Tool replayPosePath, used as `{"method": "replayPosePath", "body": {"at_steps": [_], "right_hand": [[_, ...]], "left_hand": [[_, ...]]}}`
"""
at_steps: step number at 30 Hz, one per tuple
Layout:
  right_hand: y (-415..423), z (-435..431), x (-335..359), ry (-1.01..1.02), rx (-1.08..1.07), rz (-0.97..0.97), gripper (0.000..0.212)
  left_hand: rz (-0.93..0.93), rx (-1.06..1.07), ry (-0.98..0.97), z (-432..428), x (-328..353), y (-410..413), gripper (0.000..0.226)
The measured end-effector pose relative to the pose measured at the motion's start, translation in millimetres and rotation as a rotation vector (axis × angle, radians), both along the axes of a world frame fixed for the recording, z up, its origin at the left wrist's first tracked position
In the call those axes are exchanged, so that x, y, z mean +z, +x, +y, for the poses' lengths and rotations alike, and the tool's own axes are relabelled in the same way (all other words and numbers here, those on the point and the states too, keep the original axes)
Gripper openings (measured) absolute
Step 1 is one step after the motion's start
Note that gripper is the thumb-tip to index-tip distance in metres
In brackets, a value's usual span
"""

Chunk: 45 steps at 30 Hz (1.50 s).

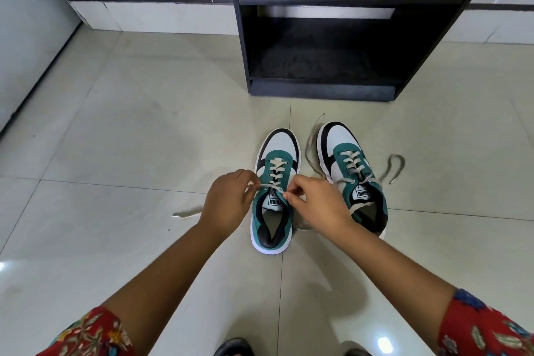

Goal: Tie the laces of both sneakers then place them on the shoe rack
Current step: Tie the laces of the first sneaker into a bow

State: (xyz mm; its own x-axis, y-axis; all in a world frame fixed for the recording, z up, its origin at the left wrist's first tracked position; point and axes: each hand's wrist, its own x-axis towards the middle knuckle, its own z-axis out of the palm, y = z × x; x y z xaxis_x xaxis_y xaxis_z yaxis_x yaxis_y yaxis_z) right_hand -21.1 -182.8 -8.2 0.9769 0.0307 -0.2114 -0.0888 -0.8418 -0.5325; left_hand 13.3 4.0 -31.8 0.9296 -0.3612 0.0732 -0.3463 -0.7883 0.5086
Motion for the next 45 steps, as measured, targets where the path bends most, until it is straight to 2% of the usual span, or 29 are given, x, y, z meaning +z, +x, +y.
{"method": "replayPosePath", "body": {"at_steps": [2,6,8,12,18,20,24,28,30,31,34,35,37,39,45], "right_hand": [[0.2,-0.2,0.2,0.000,-0.012,0.006,0.015],[2.6,3.8,-2.6,-0.277,0.115,-0.100,0.019],[2.8,3.0,-3.6,-0.327,0.120,-0.109,0.018],[-3.1,-1.0,-5.9,-0.208,0.069,-0.014,0.024],[-6.5,-5.3,-7.0,-0.080,0.013,-0.002,0.021],[-7.6,-6.2,-6.8,-0.074,0.000,-0.008,0.020],[-9.7,-5.5,-8.9,-0.115,-0.002,0.001,0.020],[-6.3,-6.0,-4.3,-0.119,0.032,0.087,0.022],[-2.0,-8.1,-2.2,0.019,0.050,0.191,0.020],[-0.7,-9.1,-2.3,0.157,0.016,0.232,0.020],[-0.6,-5.6,-0.8,0.701,-0.262,0.241,0.026],[-0.2,-3.3,-0.8,0.881,-0.333,0.246,0.026],[2.0,0.9,-1.2,1.172,-0.394,0.262,0.029],[5.1,1.2,-4.7,1.289,-0.414,0.272,0.035],[2.9,-5.0,-22.1,1.314,-0.515,0.406,0.034]], "left_hand": [[-0.052,-0.006,0.018,1.4,-1.8,-2.7,0.019],[-0.137,-0.037,0.055,1.8,-3.5,-6.7,0.022],[-0.168,-0.024,0.084,4.9,-4.9,-6.8,0.021],[-0.097,0.016,0.058,12.5,-12.0,-13.0,0.032],[-0.093,0.003,0.050,14.3,-13.3,-12.0,0.026],[-0.118,-0.002,0.069,14.2,-13.6,-12.5,0.023],[-0.123,-0.009,0.091,19.8,-20.0,-11.7,0.034],[-0.004,0.006,0.074,17.6,-17.4,-7.4,0.037],[0.145,0.091,-0.056,14.6,-12.4,-5.3,0.033],[0.265,0.156,-0.198,11.7,-6.3,-3.3,0.031],[0.773,0.336,-0.784,-2.7,14.3,1.9,0.035],[0.907,0.347,-0.929,-7.5,17.8,2.8,0.037],[1.050,0.368,-1.078,-15.1,19.2,3.6,0.039],[1.079,0.406,-1.078,-19.0,18.0,4.5,0.035],[0.945,0.437,-0.823,-17.1,10.8,10.8,0.027]]}}
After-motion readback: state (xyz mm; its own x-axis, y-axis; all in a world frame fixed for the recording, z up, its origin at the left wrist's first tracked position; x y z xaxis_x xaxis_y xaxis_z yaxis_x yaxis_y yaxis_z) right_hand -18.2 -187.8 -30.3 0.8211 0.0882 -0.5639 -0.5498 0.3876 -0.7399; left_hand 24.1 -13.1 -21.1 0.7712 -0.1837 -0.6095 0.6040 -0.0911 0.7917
